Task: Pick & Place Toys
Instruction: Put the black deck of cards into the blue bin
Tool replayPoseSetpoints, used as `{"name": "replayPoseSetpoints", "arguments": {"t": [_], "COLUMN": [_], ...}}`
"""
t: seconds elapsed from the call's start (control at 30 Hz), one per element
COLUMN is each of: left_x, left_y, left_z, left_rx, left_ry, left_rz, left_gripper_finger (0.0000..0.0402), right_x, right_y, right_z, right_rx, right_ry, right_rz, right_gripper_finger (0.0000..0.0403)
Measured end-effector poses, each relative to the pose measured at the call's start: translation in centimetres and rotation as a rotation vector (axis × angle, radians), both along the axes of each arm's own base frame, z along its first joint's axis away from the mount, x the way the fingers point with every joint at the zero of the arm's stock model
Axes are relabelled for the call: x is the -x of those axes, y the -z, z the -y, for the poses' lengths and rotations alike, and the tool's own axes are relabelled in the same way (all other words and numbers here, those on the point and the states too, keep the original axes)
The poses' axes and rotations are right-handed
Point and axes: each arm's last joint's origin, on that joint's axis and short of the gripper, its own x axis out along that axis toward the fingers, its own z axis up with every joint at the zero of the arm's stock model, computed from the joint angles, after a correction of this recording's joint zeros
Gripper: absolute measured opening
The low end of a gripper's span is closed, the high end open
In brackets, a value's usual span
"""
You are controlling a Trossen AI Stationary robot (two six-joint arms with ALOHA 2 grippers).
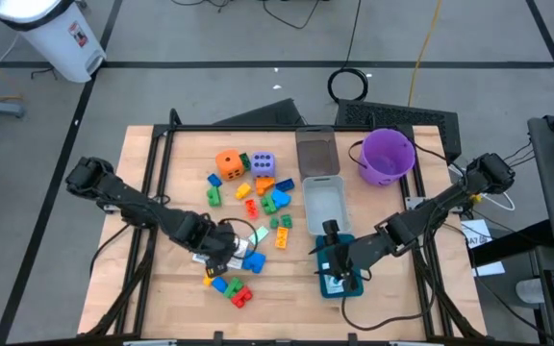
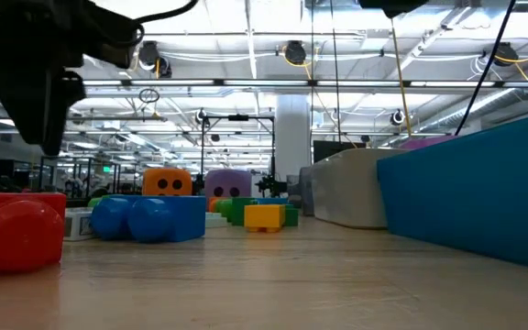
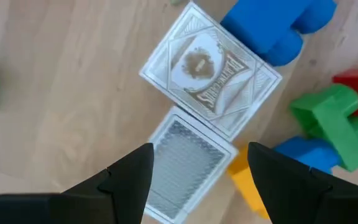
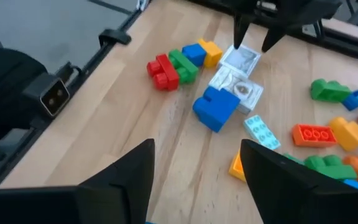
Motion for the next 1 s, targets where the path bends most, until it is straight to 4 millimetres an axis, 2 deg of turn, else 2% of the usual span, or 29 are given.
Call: {"name": "replayPoseSetpoints", "arguments": {"t": [0.13, 0.33, 0.5, 0.77, 0.87, 1.0], "left_x": [0.7, 2.6, 3.5, 3.2, 3.0, 2.8], "left_y": [0.3, 3.7, 5.2, 5.4, 5.4, 5.2], "left_z": [0.4, -0.2, -0.6, -1.0, -1.3, -1.2], "left_rx": [0.005, 0.049, 0.043, -0.035, -0.096, -0.080], "left_ry": [-0.116, -0.178, -0.080, -0.020, 0.113, 0.269], "left_rz": [-0.038, -0.163, -0.183, -0.123, -0.100, -0.105], "left_gripper_finger": [0.0269, 0.0277, 0.0304, 0.0361, 0.0373, 0.0376], "right_x": [-0.2, -0.4, -0.4, -0.4, -0.3, -0.1], "right_y": [-0.2, -0.6, -0.5, -0.5, 0.2, 1.3], "right_z": [-0.1, -0.3, -0.2, -0.3, -0.2, -0.1], "right_rx": [0.005, -0.002, 0.005, 0.003, 0.001, 0.011], "right_ry": [-0.013, -0.023, -0.026, -0.029, -0.031, -0.046], "right_rz": [0.032, 0.079, 0.077, 0.075, 0.082, 0.118], "right_gripper_finger": [0.0203, 0.0193, 0.0186, 0.0180, 0.0180, 0.0180]}}
